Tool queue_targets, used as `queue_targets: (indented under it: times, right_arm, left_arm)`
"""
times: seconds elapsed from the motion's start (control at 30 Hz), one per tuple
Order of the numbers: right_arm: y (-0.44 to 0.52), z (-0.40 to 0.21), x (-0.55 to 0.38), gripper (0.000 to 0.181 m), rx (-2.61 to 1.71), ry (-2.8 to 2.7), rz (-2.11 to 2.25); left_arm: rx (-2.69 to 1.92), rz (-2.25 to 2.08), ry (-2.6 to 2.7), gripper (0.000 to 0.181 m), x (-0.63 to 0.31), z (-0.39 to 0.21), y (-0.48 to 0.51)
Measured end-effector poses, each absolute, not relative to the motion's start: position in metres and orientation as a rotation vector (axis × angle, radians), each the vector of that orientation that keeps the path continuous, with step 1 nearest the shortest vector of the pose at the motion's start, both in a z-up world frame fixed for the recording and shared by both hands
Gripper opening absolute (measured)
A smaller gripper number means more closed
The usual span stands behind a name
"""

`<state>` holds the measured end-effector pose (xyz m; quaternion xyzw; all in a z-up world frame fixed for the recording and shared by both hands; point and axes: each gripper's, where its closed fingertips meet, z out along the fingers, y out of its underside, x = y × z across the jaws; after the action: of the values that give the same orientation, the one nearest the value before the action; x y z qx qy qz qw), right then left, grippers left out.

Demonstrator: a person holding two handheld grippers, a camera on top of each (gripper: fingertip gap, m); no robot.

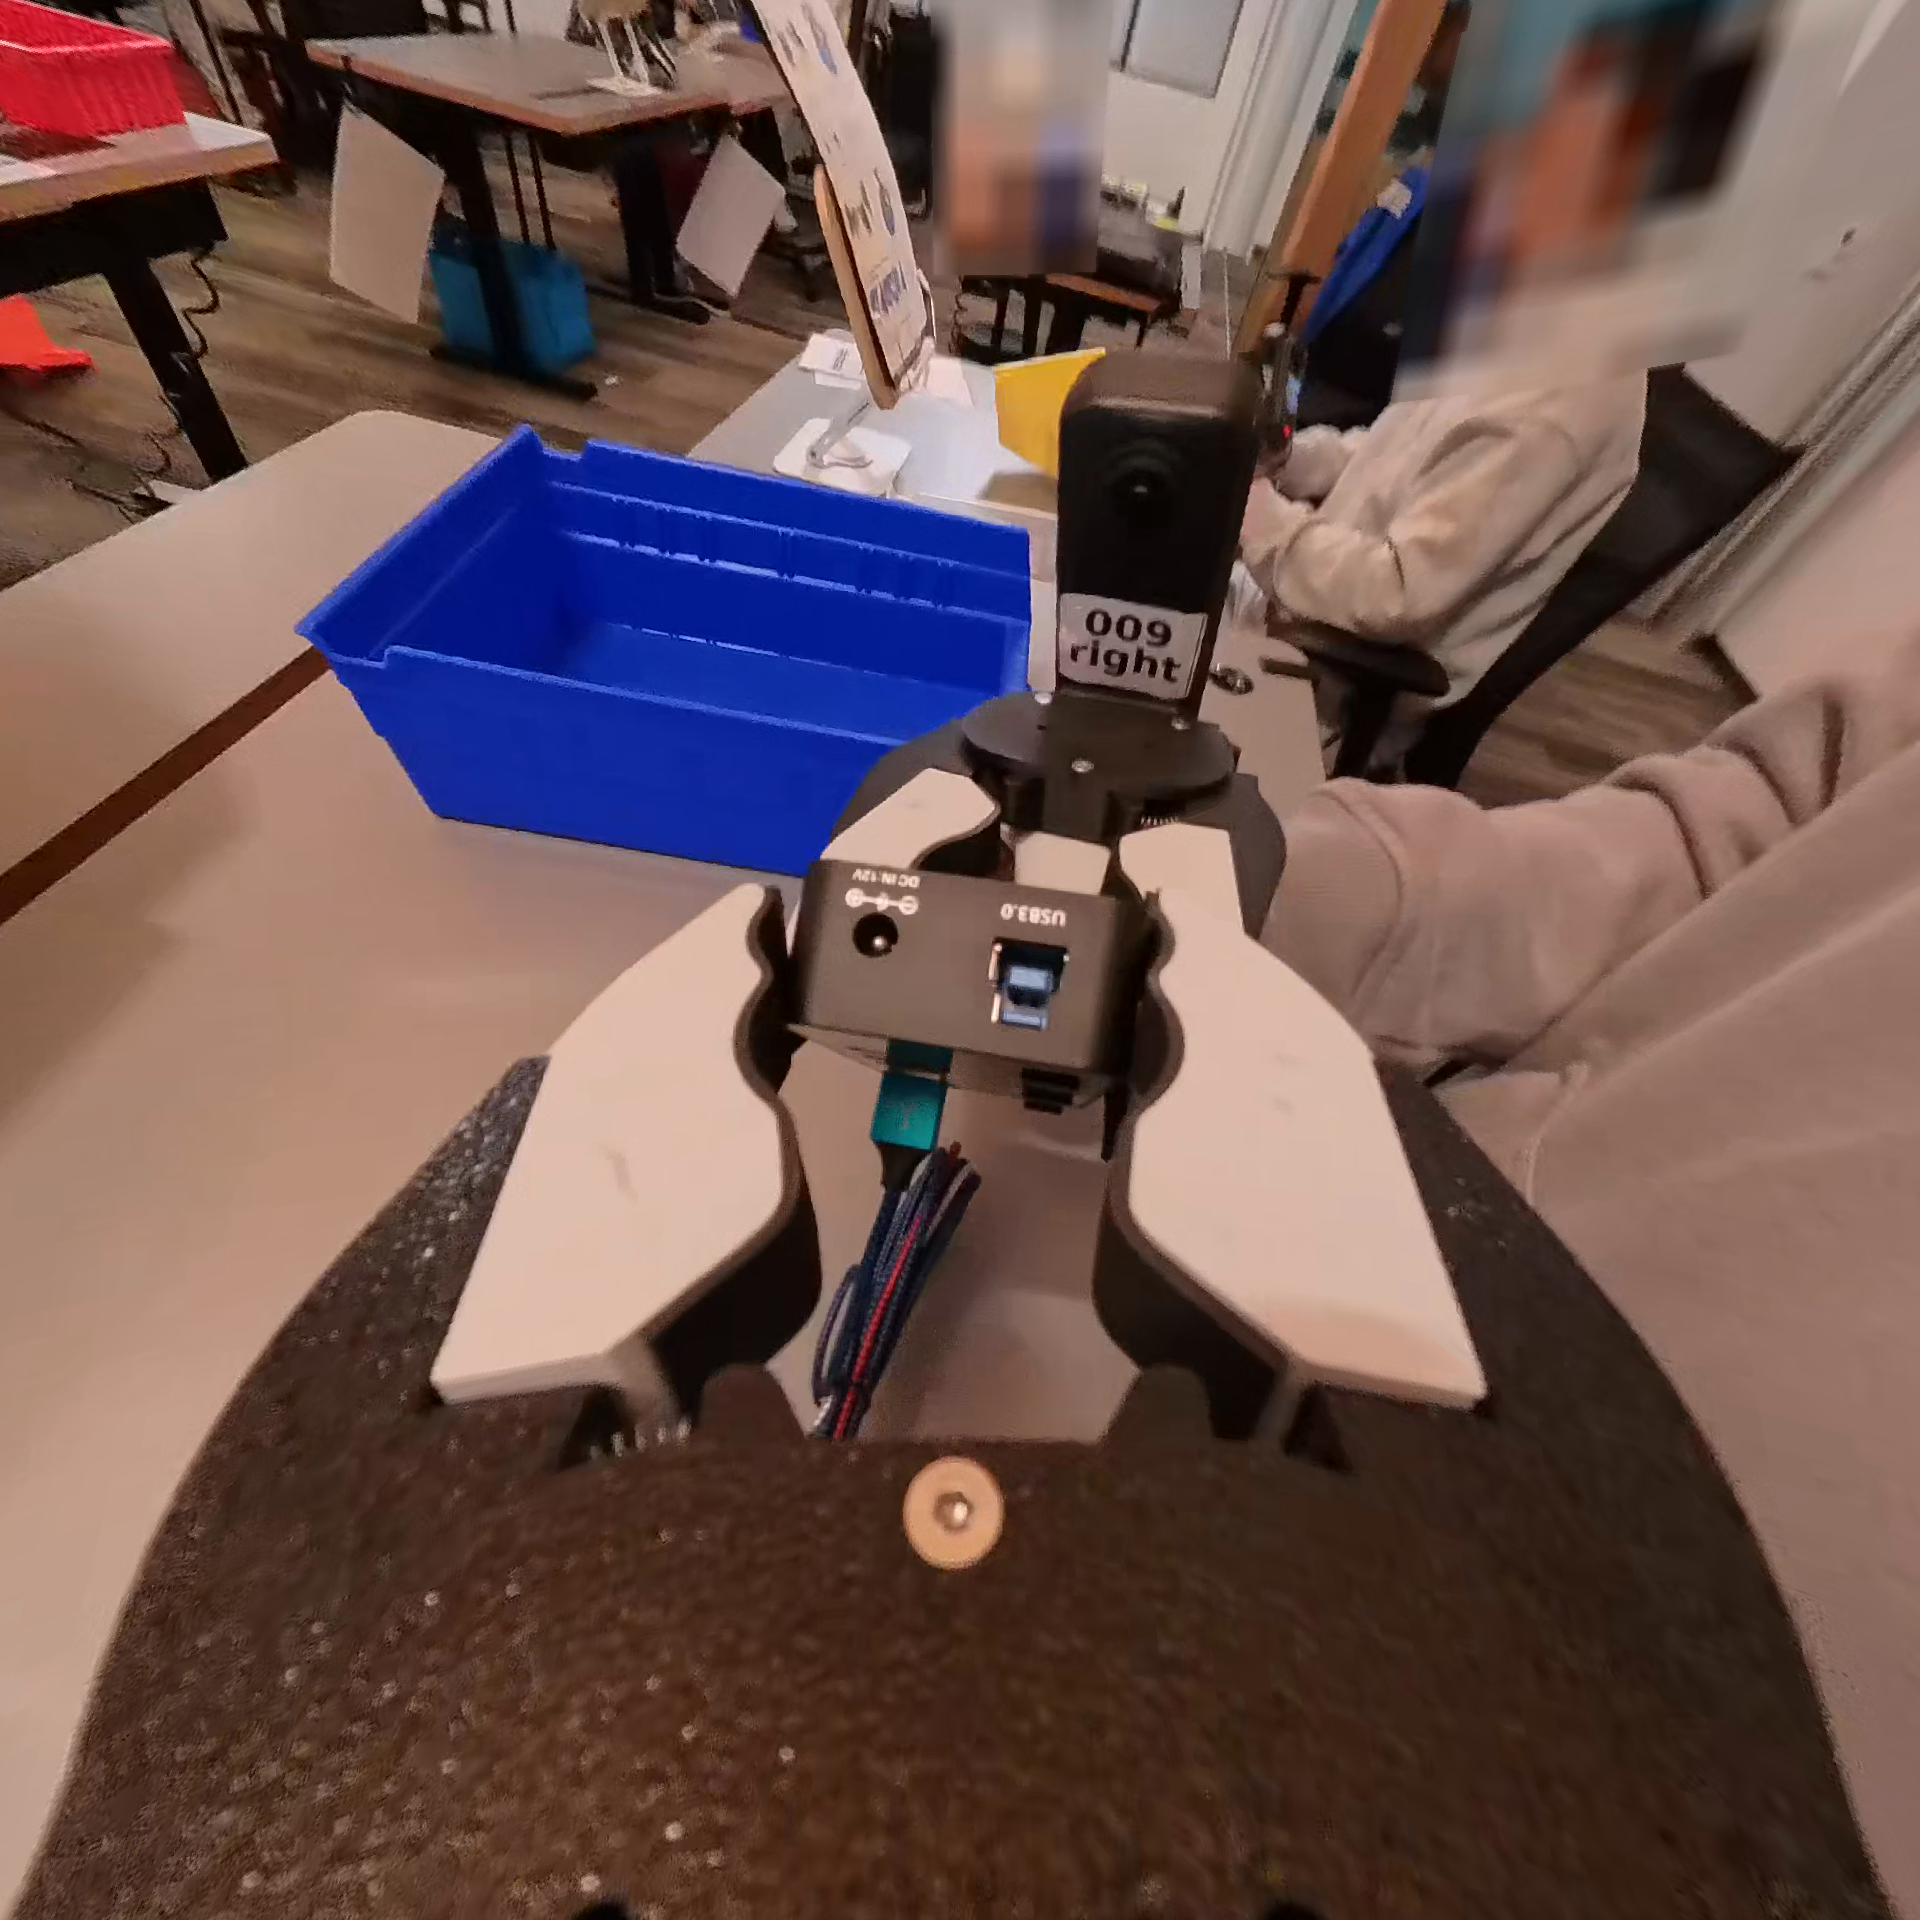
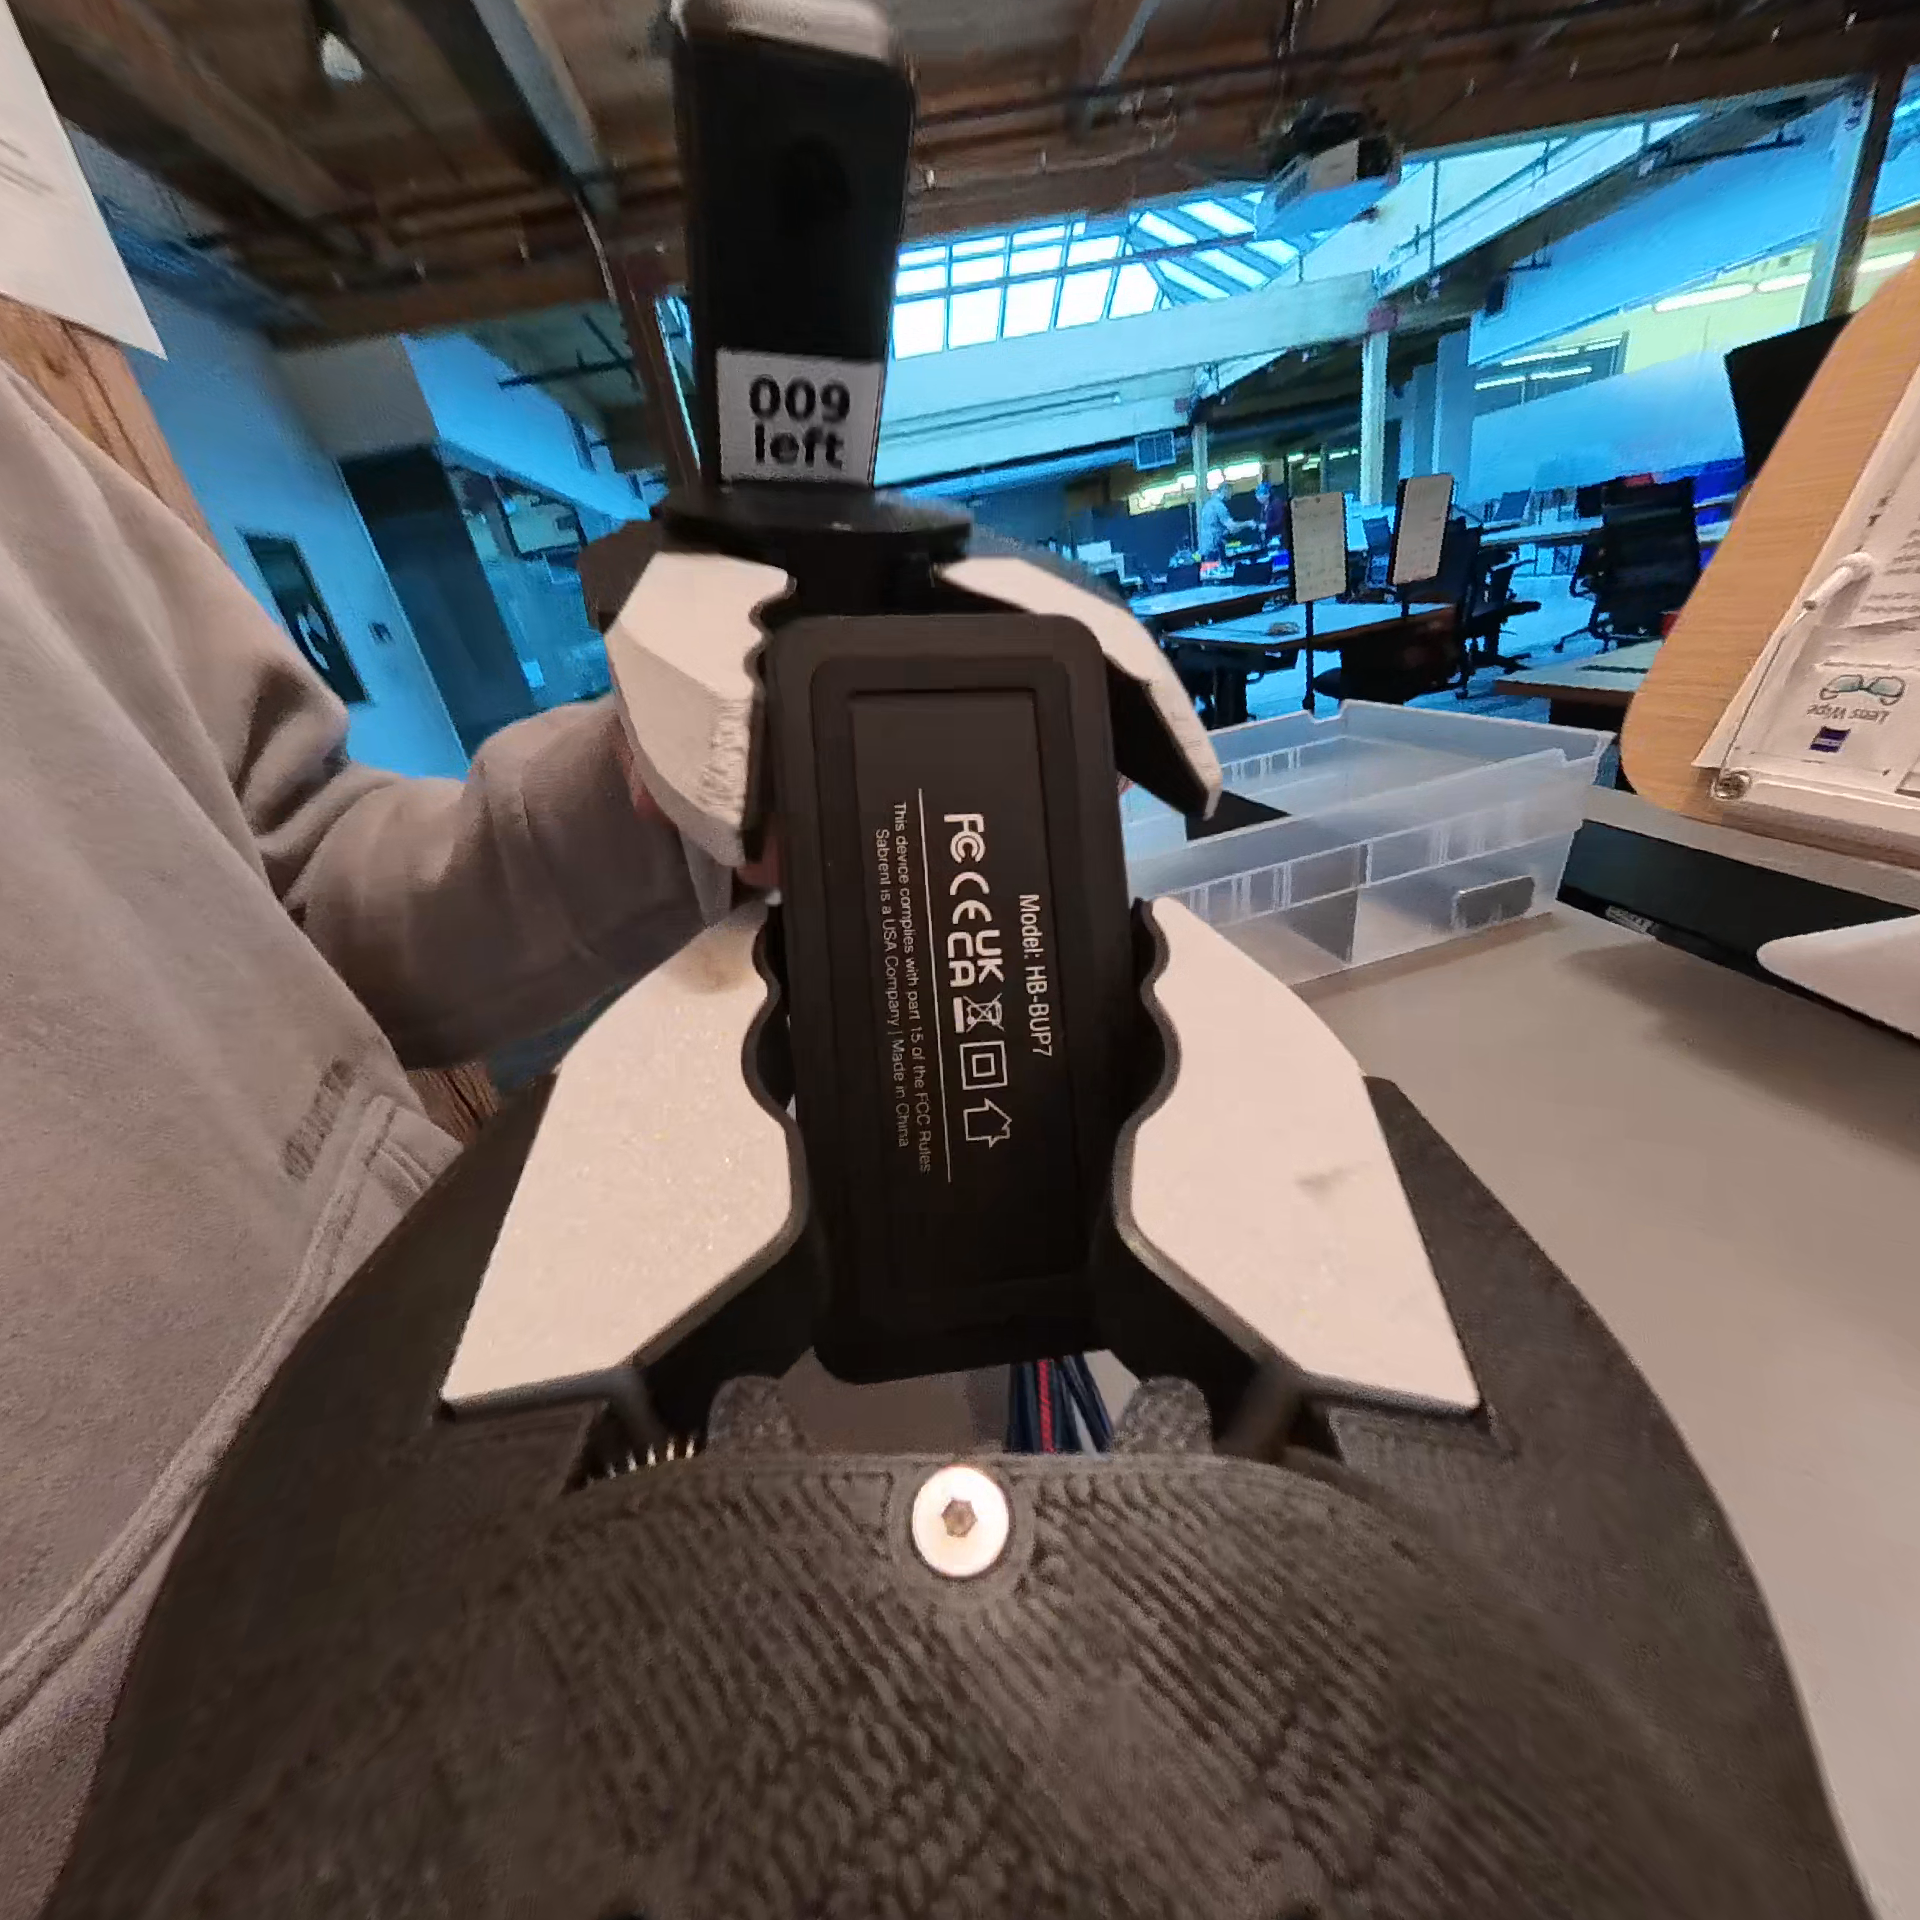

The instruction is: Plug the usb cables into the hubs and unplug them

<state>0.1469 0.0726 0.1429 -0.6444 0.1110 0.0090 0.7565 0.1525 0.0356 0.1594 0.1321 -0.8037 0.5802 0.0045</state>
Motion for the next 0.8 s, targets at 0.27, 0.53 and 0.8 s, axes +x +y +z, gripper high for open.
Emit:
queue_targets:
  times: [0.27, 0.53, 0.8]
  right_arm:
    - [0.079, 0.137, 0.146, 0.064, -1.566, 0.164, -0.076]
    - [0.085, 0.125, 0.147, 0.071, -1.638, 0.181, -0.087]
    - [0.092, 0.110, 0.141, 0.071, -1.724, 0.161, -0.074]
  left_arm:
    - [0.247, 1.706, -2.714, 0.063, 0.149, 0.163, 0.037]
    - [0.112, 1.631, -2.798, 0.063, 0.144, 0.167, 0.037]
    - [-0.001, 1.474, -2.898, 0.063, 0.138, 0.159, 0.036]
